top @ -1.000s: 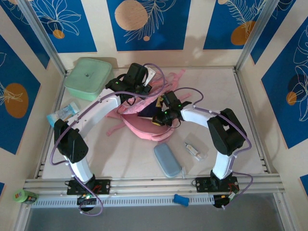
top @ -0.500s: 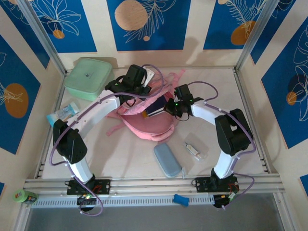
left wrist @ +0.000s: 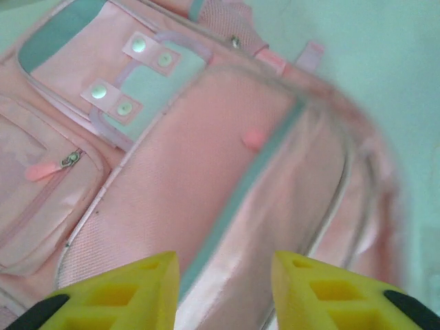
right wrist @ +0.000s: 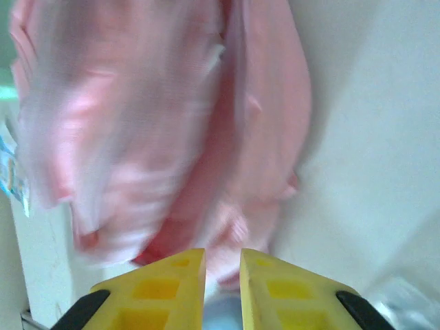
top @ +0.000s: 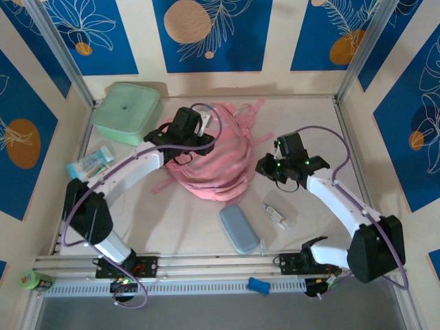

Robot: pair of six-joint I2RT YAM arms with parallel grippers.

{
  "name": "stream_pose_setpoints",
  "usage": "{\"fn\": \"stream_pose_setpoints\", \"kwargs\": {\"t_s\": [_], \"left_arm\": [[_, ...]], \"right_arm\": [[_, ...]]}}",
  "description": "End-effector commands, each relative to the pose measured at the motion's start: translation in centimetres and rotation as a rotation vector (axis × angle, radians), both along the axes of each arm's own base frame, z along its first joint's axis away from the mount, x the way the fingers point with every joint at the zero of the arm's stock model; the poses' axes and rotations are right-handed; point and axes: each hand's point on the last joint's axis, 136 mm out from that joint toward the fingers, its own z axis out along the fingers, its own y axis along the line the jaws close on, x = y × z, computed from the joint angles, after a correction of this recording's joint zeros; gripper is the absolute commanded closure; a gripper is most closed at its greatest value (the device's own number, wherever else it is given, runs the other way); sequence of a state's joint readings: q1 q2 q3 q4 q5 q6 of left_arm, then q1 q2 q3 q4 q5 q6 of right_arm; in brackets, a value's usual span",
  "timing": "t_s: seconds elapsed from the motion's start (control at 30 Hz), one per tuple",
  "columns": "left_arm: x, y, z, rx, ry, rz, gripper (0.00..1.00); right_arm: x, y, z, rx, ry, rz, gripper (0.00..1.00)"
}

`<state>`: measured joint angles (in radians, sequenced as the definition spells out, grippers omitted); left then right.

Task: Pack the student bag
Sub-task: Close the student bag at the center of the table.

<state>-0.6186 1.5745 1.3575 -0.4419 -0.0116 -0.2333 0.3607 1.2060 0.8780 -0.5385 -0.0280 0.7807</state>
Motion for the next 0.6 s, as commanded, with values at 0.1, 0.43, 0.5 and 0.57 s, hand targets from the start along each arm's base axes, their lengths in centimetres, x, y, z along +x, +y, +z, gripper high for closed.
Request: {"fn": "stream_pose_setpoints", "kwargs": {"t_s": [0.1,0.43,0.5,0.57], "left_arm": [[-2.5,4.3,1.7,-0.200,0.002,0.169,0.52],[-3.2,14.1,-6.0,-0.375,0.172,0.524,0.39],[-2.6,15.3,-7.4,-0.400,0.208,0.577,0.38],[-1.7,16.0,-8.4,-0.436,0.219,0.615,0.37]], "right_arm": [[-6.4,1.5,-2.9,0.008,0.177,0.141,0.77],[-7.8,7.3,-4.8,0.008,0.207,0.249,0.75],[-7.7,8.1,-4.9,0.000,0.205,0.266,0.75],[-7.5,8.5,-5.0,-0.019,0.209,0.269,0.75]]}}
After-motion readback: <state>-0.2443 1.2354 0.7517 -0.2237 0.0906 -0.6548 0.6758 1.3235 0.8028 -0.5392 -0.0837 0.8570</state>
